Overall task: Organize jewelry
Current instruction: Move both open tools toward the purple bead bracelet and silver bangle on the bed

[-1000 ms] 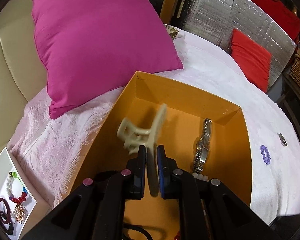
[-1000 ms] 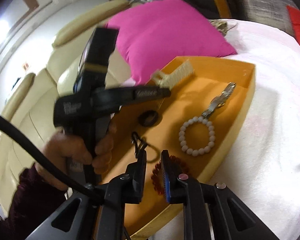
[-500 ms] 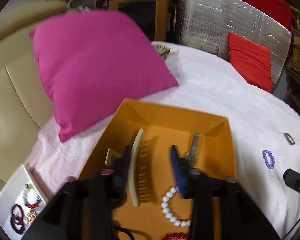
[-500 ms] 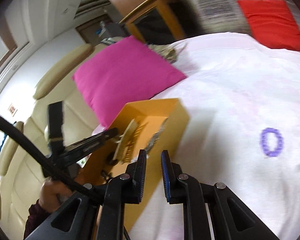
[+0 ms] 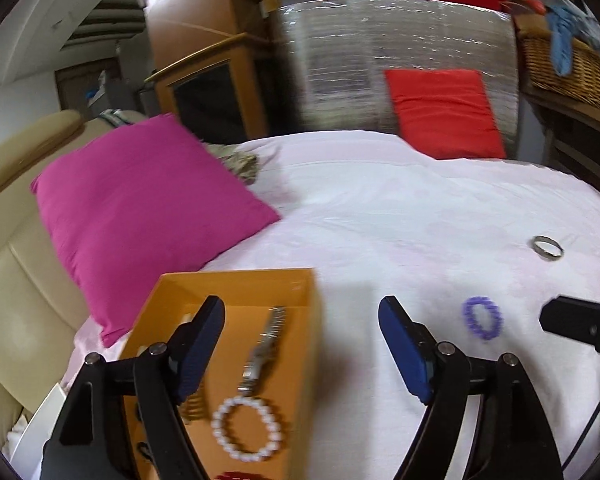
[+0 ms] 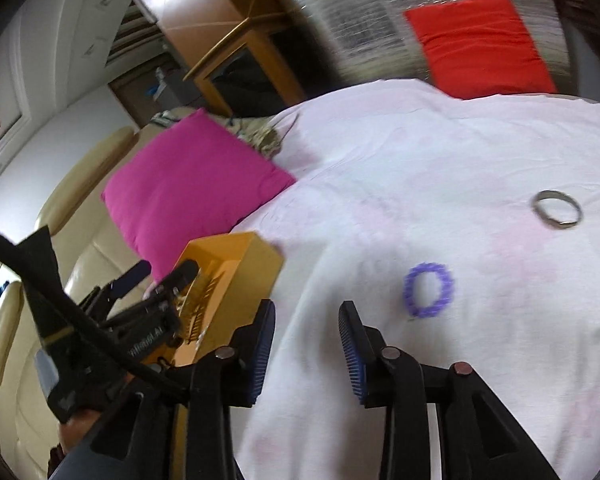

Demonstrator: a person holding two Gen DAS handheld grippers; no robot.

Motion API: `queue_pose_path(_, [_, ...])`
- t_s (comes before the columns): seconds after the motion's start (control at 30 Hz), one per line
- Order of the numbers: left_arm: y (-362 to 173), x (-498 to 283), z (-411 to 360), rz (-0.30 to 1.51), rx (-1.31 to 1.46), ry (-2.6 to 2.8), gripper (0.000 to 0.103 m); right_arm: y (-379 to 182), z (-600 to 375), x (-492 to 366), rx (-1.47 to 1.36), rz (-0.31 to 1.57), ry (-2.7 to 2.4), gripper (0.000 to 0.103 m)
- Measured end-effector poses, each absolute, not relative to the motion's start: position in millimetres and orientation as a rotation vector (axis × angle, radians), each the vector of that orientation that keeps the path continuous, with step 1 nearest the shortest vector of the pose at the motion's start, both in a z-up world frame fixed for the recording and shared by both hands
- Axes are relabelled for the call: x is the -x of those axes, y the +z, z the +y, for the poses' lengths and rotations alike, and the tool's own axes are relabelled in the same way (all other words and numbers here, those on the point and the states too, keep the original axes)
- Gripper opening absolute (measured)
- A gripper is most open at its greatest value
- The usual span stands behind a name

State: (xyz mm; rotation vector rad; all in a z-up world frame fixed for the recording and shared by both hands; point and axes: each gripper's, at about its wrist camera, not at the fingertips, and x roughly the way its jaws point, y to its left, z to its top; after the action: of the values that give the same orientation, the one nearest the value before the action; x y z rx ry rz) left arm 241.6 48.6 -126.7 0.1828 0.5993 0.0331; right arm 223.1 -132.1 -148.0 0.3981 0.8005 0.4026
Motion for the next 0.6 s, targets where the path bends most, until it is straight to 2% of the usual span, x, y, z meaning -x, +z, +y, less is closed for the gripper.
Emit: queue_pose_path(0.6, [-139,-248,-28,0.619,-0.224,-0.043,0.08,-149,-234,-226,-0.481,0.796,0.205,0.036])
